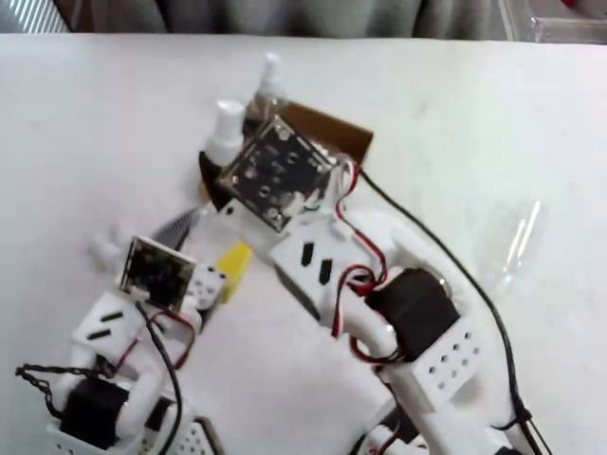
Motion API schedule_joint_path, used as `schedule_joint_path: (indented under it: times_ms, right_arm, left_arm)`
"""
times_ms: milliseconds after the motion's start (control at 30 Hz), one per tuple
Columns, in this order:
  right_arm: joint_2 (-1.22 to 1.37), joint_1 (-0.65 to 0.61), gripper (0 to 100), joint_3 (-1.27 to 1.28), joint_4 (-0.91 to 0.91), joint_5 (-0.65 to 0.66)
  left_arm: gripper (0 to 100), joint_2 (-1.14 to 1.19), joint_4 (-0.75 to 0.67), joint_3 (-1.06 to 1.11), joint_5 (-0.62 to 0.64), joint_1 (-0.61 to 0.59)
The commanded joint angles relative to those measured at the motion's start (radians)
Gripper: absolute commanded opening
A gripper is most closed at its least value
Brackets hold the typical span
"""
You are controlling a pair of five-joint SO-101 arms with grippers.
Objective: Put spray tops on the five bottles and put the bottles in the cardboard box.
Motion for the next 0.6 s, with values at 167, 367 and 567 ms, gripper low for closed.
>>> schedule_joint_path:
  times_ms: [167, 367, 567]
  right_arm:
    - [-0.002, -0.03, 31.5, -0.091, 0.061, -0.124]
    - [-0.004, -0.025, 31.6, -0.236, 0.147, -0.157]
    - [0.008, 0.062, 20.9, -0.293, 0.157, -0.16]
  left_arm:
    - [2, -0.008, -0.026, -0.011, -0.005, 0.01]
    - [2, -0.008, -0.026, -0.012, -0.003, 0.01]
    - [2, -0.01, -0.026, -0.012, -0.003, 0.01]
